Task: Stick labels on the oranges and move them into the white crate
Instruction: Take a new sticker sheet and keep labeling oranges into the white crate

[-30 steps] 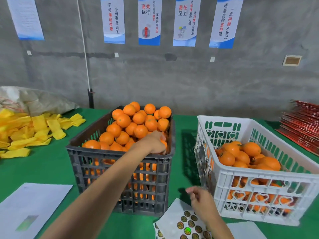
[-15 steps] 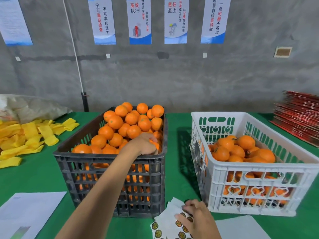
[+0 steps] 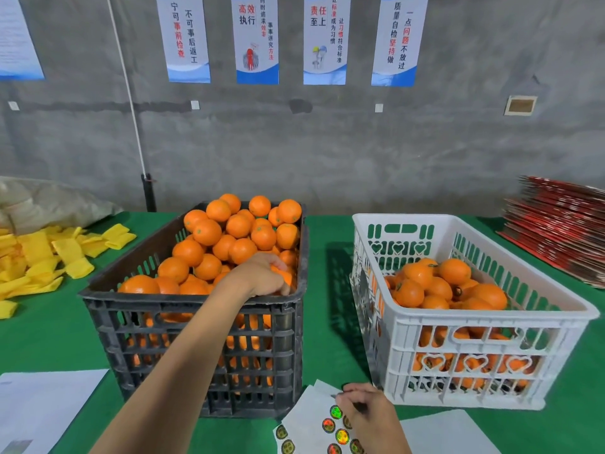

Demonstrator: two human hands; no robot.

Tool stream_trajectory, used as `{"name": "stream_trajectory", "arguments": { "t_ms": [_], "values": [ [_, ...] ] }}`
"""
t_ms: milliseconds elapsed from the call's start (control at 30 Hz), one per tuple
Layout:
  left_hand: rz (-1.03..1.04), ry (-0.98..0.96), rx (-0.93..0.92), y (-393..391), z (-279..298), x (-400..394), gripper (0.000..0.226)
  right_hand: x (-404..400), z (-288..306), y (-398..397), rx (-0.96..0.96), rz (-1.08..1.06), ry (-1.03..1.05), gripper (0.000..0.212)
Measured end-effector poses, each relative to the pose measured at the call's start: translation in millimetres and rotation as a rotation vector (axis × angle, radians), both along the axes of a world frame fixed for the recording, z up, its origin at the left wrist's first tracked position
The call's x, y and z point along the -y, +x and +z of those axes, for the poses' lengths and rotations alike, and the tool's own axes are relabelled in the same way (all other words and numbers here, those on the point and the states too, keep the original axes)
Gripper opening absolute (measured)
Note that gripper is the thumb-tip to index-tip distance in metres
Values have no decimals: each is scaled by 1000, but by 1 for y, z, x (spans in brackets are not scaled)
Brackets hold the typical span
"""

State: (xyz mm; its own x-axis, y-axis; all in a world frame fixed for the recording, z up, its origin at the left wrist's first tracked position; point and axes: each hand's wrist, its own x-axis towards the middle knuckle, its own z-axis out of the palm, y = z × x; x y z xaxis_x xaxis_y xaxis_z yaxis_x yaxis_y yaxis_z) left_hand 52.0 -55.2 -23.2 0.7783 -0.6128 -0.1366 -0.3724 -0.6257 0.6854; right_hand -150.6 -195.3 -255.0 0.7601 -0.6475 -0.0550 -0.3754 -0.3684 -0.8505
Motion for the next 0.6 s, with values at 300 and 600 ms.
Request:
{"name": "stream_trajectory", "arguments": {
  "t_ms": [300, 600],
  "values": [
    [41, -24, -22, 4, -3, 2, 53, -1, 4, 7, -34, -160, 17, 29],
    [171, -286, -35, 7, -5, 0, 57, -25, 94, 27, 294, -250, -307, 16]
  ]
}}
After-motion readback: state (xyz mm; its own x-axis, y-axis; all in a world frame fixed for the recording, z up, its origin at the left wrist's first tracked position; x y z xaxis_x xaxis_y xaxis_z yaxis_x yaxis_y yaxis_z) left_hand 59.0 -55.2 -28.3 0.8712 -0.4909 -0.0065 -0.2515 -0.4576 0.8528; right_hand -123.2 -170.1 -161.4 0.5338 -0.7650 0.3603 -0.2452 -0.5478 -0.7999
